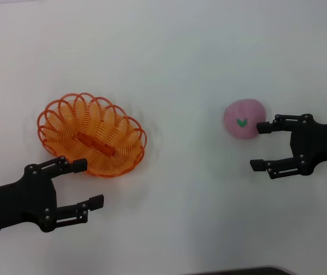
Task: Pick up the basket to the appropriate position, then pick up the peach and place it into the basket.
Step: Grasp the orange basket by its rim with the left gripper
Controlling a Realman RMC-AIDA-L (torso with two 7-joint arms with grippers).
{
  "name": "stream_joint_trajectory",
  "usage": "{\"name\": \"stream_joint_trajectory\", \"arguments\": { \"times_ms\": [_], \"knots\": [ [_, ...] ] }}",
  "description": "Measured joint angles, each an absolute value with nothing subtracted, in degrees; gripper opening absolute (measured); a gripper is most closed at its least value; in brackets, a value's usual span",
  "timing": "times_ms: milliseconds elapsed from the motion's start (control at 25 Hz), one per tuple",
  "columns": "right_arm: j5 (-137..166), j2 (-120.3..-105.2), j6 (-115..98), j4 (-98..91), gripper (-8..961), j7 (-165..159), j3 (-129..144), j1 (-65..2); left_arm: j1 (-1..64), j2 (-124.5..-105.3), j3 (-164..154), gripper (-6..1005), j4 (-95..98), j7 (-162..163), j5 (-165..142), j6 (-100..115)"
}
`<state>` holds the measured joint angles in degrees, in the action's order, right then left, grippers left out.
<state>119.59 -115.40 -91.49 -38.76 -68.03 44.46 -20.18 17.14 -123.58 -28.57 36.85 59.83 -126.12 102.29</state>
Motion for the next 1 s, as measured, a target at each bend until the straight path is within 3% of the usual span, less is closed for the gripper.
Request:
{"name": "stream_joint_trajectory", "arguments": {
  "times_ms": [520, 1000],
  "knots": [
    [119.6, -115.4, -91.3, -38.8, 914, -68.0, 44.5, -20.5, 17.4, -123.58, -27.7, 824, 36.7, 61.4, -125.6, 104.1],
    [119.6, -115.4, -91.1, -38.8, 912, -68.0, 44.5, -20.9, 22.9, -120.07, -25.4, 823, 35.7, 88.0, -126.7, 107.6]
  ]
}}
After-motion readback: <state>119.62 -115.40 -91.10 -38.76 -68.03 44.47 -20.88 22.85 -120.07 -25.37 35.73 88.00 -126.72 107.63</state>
